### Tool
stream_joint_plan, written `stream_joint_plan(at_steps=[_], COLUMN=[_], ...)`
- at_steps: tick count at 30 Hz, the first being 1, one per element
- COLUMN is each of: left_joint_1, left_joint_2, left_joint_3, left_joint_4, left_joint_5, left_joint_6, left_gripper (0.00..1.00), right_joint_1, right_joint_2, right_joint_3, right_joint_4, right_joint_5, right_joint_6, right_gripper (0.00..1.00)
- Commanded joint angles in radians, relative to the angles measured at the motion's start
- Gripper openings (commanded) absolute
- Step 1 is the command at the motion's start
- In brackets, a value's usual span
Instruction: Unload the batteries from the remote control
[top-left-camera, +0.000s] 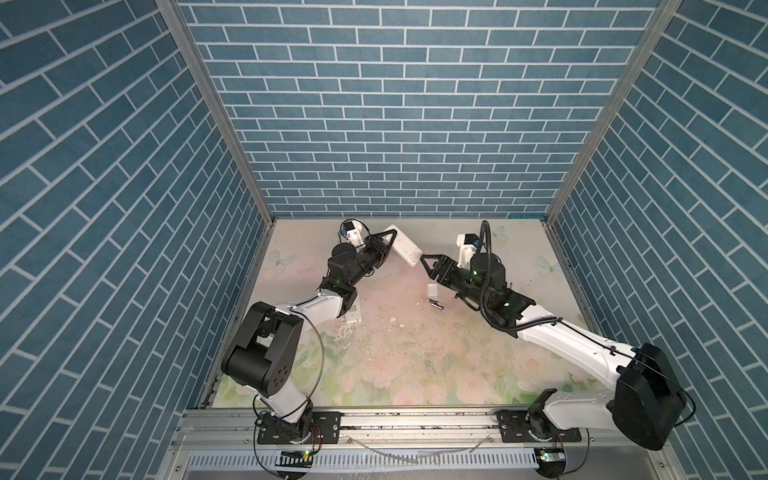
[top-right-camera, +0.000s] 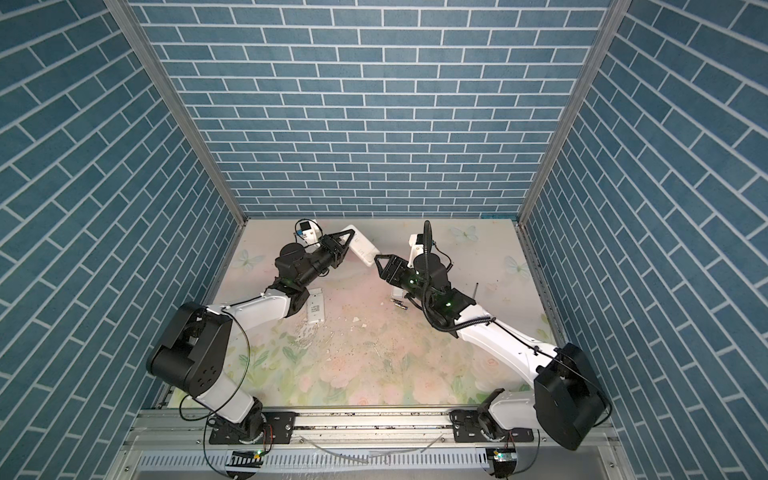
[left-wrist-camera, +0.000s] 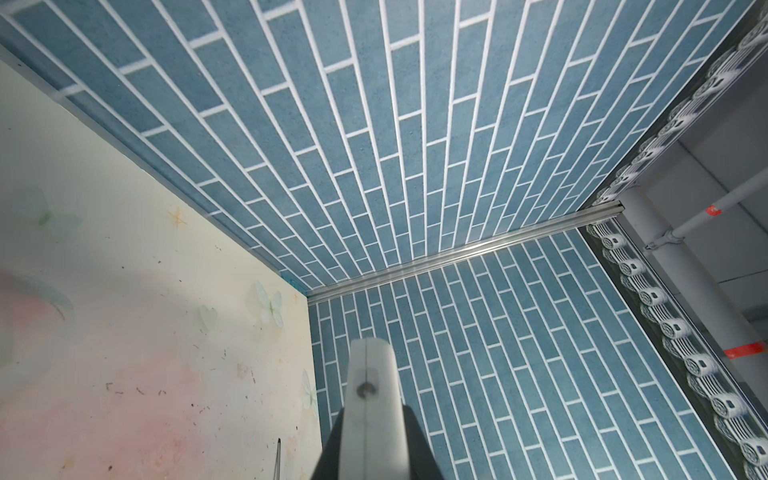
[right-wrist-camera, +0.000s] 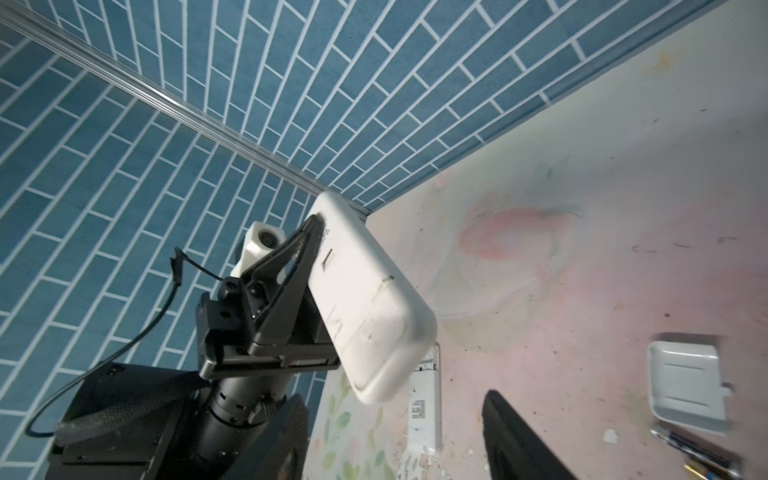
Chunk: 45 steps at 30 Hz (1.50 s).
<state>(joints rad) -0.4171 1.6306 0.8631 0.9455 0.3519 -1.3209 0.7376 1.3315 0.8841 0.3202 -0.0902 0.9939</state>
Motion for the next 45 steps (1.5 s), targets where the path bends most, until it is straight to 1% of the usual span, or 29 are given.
stream_joint_plan(at_steps=[1,5,11,18,23,26,28,30,33,36,38,39,40,41,42,45], left_joint_1=[-0.018,-0.031,-0.052,-0.07,-0.077,-0.087,-0.092,-0.095,-0.103,-0.107,-0.109,-0.111,-0.111,-0.111,-0.11,-0.101], left_joint_2=[0.001,0.002,0.005,0.021,0.033,0.033,0.034,0.034,0.037,0.037,0.039,0.04,0.043,0.043,0.042,0.046], left_joint_3=[-0.004,-0.007,-0.024,-0.07,-0.076,-0.073,-0.071,-0.07,-0.068,-0.067,-0.062,-0.06,-0.058,-0.059,-0.059,-0.059], left_joint_4=[0.086,0.119,0.141,0.204,0.229,0.231,0.23,0.232,0.237,0.241,0.249,0.255,0.259,0.267,0.271,0.279], left_joint_5=[-0.009,-0.013,-0.013,-0.021,-0.018,-0.012,-0.007,0.001,0.01,0.011,0.01,0.009,0.008,0.006,0.002,-0.006], left_joint_6=[0.001,-0.002,-0.011,-0.033,-0.042,-0.041,-0.042,-0.044,-0.047,-0.047,-0.05,-0.053,-0.056,-0.058,-0.057,-0.047], left_gripper=[0.0,0.0,0.0,0.0,0.0,0.0,0.0,0.05,0.11,0.17,0.18,0.15,0.09,0.03,0.0,0.0], right_joint_1=[-0.005,-0.012,-0.018,-0.025,-0.032,-0.037,-0.041,-0.045,-0.05,-0.052,-0.051,-0.052,-0.051,-0.052,-0.052,-0.052], right_joint_2=[0.04,0.087,0.106,0.114,0.129,0.132,0.132,0.132,0.132,0.138,0.145,0.148,0.15,0.151,0.152,0.14], right_joint_3=[0.025,0.053,0.042,0.048,0.056,0.05,0.048,0.047,0.049,0.052,0.056,0.057,0.058,0.058,0.058,0.055], right_joint_4=[0.127,0.148,0.221,0.275,0.287,0.303,0.304,0.307,0.309,0.312,0.313,0.314,0.315,0.315,0.314,0.297], right_joint_5=[-0.081,-0.12,-0.124,-0.136,-0.147,-0.149,-0.152,-0.158,-0.168,-0.179,-0.191,-0.196,-0.199,-0.202,-0.204,-0.206], right_joint_6=[0.065,0.076,0.078,0.072,0.071,0.069,0.069,0.068,0.068,0.068,0.069,0.071,0.072,0.074,0.075,0.073], right_gripper=[0.67,0.65,0.59,0.57,0.49,0.37,0.31,0.26,0.21,0.19,0.18,0.18,0.19,0.21,0.23,0.28])
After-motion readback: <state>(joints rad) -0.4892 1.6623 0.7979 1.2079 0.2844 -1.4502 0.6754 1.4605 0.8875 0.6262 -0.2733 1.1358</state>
